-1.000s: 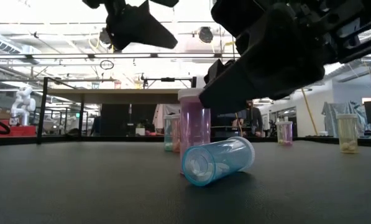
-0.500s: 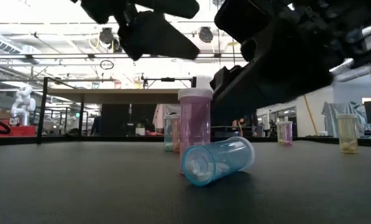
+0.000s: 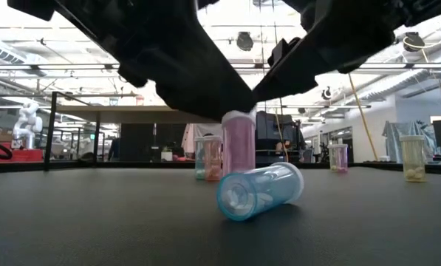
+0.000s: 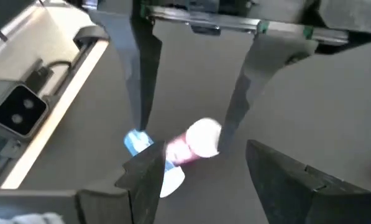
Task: Pick and place medicine bottles onto shelf by color
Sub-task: Put the bottom pink pill bottle on the shelf
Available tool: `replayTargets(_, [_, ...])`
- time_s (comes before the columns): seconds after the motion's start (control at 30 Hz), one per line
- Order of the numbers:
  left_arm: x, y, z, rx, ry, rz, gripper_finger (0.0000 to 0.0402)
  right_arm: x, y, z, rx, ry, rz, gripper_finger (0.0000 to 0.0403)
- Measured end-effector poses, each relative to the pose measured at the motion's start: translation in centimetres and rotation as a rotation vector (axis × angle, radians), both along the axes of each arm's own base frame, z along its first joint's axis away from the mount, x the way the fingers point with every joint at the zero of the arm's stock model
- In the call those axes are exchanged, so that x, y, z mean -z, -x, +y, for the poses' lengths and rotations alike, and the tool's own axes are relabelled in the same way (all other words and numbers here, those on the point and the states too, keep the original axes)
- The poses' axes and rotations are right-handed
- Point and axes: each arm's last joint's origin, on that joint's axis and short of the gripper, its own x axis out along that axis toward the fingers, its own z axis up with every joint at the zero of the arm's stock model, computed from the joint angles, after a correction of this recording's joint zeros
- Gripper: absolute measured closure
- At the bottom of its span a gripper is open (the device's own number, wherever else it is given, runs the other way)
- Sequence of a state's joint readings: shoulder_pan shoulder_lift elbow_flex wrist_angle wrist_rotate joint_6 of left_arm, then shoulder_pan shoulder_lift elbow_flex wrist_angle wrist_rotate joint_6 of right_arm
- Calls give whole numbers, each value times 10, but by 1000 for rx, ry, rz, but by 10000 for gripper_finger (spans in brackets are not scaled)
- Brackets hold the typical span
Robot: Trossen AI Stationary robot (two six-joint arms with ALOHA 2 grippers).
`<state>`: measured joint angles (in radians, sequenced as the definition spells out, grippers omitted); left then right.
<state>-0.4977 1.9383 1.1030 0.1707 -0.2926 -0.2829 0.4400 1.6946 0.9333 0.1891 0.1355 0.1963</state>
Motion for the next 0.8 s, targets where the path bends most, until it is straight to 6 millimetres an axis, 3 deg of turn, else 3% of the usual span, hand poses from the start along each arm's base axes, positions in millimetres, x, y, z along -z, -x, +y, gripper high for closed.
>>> replayTargets(0.37, [1,-2,5,-37,35,12,163,0,0,-1,21,17,0,183])
replayTargets(0.47, [1,-4,10,-137,141,31,170,1,1,-2,67,18,5,183])
replayTargets(0.63, [5,-11,35,-397,381,99,174,-2,4,-5,174,-40,32,183])
replayTargets(0.8, [4,-18,48,-380,450,118,174,-14,10,-9,255,-94,41,183])
